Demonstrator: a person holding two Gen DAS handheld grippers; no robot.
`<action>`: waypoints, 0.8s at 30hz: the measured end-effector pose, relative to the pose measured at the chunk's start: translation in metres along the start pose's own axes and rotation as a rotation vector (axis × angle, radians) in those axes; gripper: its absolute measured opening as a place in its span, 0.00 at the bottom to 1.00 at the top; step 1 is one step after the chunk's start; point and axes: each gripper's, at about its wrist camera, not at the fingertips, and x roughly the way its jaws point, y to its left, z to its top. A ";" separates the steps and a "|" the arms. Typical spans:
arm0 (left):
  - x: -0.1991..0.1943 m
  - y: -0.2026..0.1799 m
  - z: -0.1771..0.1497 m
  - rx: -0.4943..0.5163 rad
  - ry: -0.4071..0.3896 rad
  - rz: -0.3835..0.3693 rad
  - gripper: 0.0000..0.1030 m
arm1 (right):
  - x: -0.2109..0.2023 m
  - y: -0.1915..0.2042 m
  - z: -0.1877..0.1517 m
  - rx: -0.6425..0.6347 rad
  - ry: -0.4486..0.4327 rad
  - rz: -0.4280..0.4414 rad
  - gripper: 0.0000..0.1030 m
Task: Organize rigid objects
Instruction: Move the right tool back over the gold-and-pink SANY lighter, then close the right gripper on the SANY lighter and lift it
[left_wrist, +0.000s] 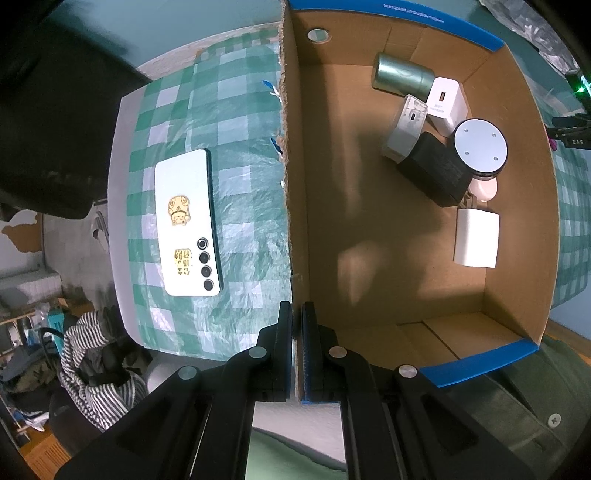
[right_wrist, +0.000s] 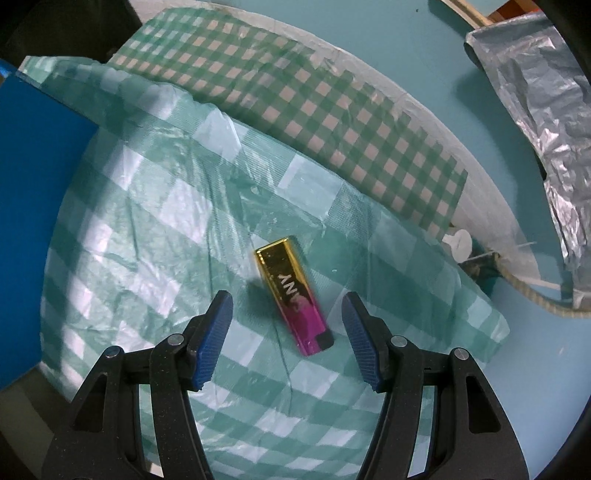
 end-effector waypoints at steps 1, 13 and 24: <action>0.000 0.001 -0.001 -0.004 0.001 -0.001 0.04 | 0.003 -0.001 0.001 0.002 0.004 0.001 0.61; 0.001 0.000 -0.003 -0.007 0.008 0.004 0.04 | 0.011 -0.007 0.001 0.072 0.007 0.060 0.37; 0.001 0.001 0.001 0.002 0.001 0.002 0.04 | 0.011 -0.005 -0.007 0.164 0.043 0.126 0.21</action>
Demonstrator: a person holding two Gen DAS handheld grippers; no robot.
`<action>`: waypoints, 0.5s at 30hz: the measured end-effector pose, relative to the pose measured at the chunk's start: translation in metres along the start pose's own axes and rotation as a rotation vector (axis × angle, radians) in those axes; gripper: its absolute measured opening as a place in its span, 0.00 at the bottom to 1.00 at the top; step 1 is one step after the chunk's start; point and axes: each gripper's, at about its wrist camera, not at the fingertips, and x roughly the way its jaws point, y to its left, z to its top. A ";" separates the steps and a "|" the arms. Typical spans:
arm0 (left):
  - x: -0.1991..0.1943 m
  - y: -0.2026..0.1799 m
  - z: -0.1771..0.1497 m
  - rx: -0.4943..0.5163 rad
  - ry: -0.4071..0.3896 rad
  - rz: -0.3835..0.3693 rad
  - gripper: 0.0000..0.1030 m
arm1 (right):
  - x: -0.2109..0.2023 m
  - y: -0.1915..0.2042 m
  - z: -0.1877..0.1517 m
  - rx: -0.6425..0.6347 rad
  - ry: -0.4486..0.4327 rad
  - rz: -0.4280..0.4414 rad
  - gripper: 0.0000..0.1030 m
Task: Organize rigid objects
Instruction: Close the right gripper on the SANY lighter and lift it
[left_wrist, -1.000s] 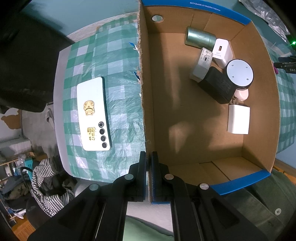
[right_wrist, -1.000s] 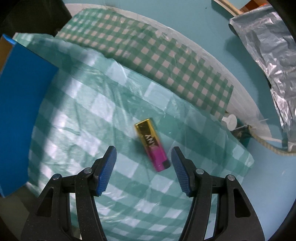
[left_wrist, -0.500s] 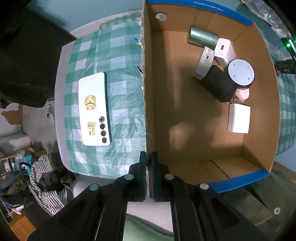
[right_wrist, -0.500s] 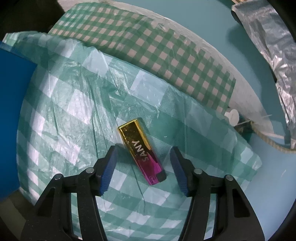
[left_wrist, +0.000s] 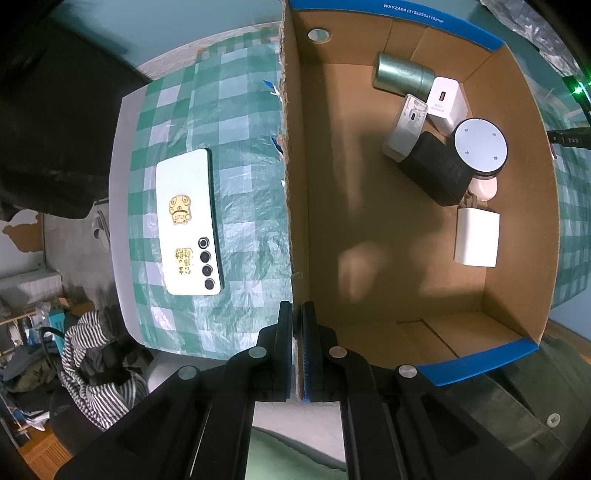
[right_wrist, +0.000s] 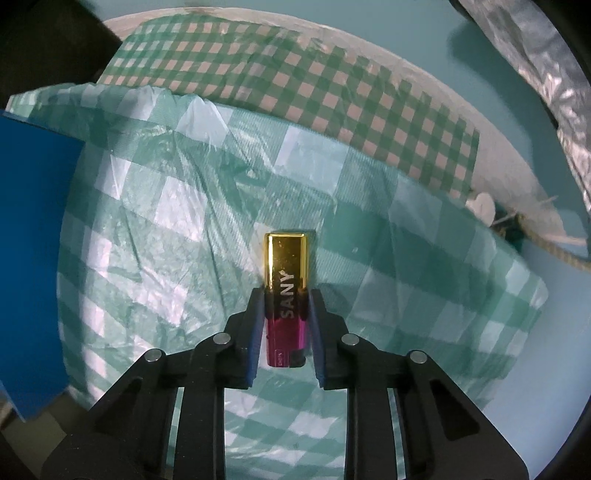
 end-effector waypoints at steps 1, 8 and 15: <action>0.000 0.000 0.000 0.002 0.000 0.000 0.04 | 0.000 0.001 -0.001 0.006 0.004 0.005 0.21; 0.000 -0.001 0.000 0.010 -0.001 -0.001 0.04 | -0.010 0.008 -0.011 0.030 0.004 0.037 0.21; 0.001 -0.003 -0.001 0.020 -0.002 -0.001 0.04 | -0.023 0.019 -0.021 0.026 -0.005 0.048 0.21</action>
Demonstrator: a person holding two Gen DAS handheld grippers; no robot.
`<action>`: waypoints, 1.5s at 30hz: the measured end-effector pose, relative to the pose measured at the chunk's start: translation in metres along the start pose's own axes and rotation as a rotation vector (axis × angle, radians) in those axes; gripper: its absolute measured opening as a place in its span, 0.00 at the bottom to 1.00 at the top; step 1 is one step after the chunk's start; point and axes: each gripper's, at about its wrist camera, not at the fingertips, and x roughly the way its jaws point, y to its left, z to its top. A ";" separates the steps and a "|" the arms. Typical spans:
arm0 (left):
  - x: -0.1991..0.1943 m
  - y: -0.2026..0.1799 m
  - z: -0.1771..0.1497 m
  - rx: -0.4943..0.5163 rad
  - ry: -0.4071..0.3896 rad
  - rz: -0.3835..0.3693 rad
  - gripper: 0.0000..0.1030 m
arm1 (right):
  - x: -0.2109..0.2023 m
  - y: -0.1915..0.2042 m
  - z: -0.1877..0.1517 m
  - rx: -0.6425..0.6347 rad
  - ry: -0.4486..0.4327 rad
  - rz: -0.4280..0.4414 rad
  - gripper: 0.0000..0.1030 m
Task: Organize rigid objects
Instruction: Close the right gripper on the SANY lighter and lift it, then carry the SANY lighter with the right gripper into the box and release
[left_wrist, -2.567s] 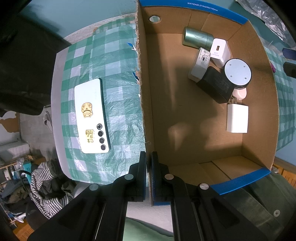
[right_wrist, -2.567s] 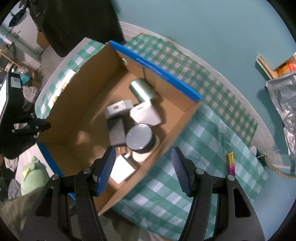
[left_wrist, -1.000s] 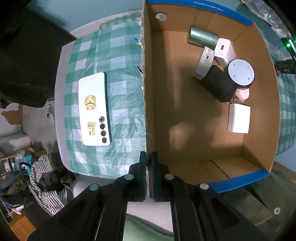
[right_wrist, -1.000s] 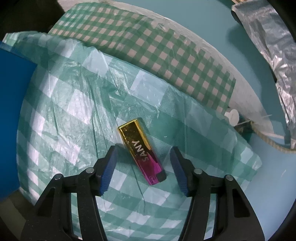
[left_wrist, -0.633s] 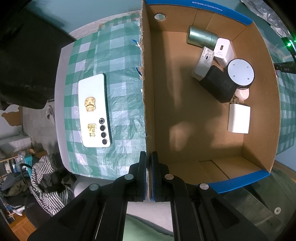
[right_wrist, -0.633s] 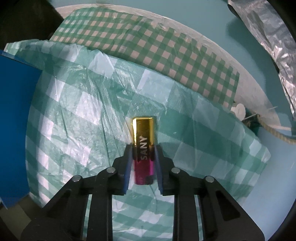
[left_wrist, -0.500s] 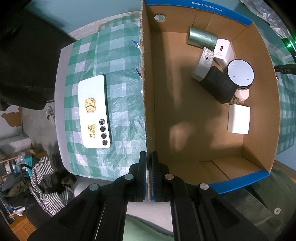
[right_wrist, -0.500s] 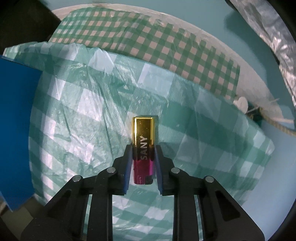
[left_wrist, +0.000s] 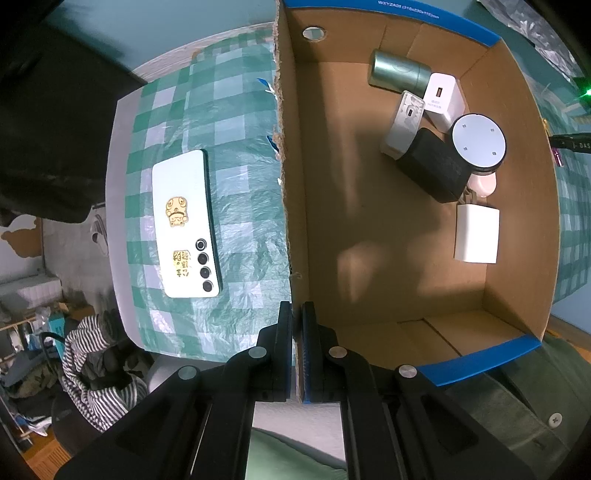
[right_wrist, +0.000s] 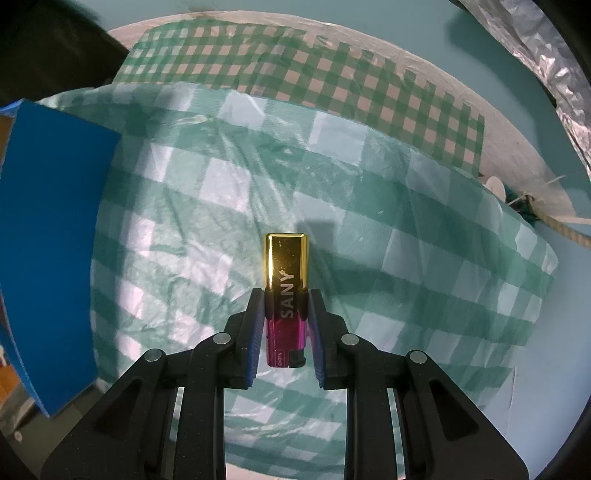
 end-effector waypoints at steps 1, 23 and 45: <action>0.000 0.000 0.000 0.000 0.000 -0.001 0.04 | -0.003 0.002 -0.002 -0.003 -0.003 0.003 0.21; 0.002 -0.001 -0.002 0.008 -0.004 -0.001 0.04 | -0.078 0.076 -0.024 -0.119 -0.111 0.043 0.21; 0.002 -0.001 -0.002 0.024 -0.007 -0.001 0.04 | -0.108 0.199 -0.018 -0.350 -0.153 0.088 0.21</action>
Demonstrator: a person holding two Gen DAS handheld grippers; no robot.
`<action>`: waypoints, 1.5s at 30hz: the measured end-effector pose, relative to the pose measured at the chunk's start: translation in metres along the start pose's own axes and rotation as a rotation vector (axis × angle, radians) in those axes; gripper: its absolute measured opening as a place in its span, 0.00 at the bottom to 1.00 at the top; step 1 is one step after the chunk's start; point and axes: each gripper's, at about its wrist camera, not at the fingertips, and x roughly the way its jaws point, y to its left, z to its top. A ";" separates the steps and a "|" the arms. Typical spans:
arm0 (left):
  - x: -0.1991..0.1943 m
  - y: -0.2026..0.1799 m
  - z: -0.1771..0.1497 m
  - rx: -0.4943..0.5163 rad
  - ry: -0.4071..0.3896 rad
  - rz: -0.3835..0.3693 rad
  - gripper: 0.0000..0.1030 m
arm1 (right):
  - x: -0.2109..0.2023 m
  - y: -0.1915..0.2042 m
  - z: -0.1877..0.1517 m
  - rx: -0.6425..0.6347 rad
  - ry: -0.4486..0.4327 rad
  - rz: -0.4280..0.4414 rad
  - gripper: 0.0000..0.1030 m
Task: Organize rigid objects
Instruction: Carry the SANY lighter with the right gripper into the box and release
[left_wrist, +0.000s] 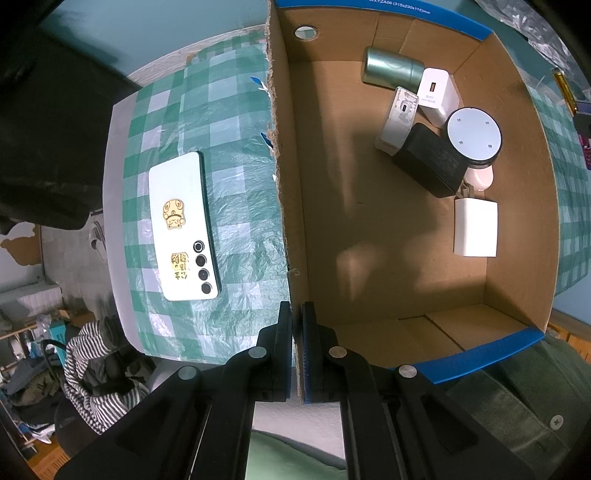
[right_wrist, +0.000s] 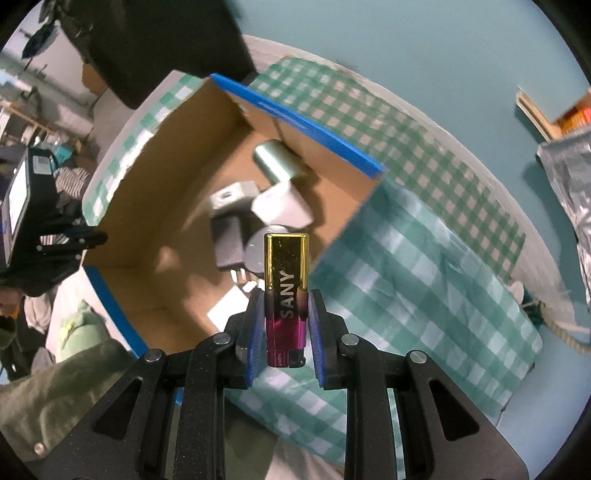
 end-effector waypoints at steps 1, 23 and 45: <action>0.000 0.000 0.000 0.000 0.000 0.000 0.04 | 0.003 0.006 0.002 -0.013 0.004 0.002 0.21; 0.000 -0.001 -0.001 -0.001 -0.002 -0.005 0.04 | 0.058 0.041 0.006 -0.056 0.096 -0.008 0.21; 0.001 -0.002 -0.003 0.004 -0.005 -0.012 0.05 | 0.042 0.045 -0.007 0.006 0.028 -0.059 0.61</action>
